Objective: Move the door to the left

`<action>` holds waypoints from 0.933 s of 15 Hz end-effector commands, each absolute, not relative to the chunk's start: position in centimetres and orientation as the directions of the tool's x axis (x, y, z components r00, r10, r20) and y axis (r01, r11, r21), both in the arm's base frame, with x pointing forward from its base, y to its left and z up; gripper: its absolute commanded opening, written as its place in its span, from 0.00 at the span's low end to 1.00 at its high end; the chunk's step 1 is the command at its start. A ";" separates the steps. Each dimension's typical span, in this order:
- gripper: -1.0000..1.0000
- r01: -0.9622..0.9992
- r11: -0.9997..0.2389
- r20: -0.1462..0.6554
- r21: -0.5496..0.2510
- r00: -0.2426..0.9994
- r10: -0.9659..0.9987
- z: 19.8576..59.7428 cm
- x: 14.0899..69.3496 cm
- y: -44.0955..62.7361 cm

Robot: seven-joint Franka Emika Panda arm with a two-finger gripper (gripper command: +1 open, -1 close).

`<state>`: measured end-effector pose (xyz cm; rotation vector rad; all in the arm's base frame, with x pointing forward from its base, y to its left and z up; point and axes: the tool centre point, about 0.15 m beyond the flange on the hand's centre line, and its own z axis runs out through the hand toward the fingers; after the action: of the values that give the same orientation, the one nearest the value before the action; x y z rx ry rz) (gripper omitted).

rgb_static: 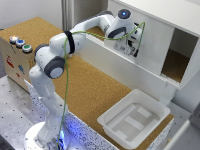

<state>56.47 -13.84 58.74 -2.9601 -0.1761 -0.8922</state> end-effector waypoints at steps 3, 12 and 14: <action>0.00 0.074 -0.990 0.571 0.121 0.810 0.130 57.4 55.6 -8.1; 0.00 0.124 -0.986 0.568 0.111 0.806 0.165 57.3 55.3 -2.9; 0.00 0.138 -0.984 0.568 0.109 0.804 0.176 57.2 55.2 -1.4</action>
<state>56.41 -5.83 58.78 -2.9590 -0.2729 -0.9000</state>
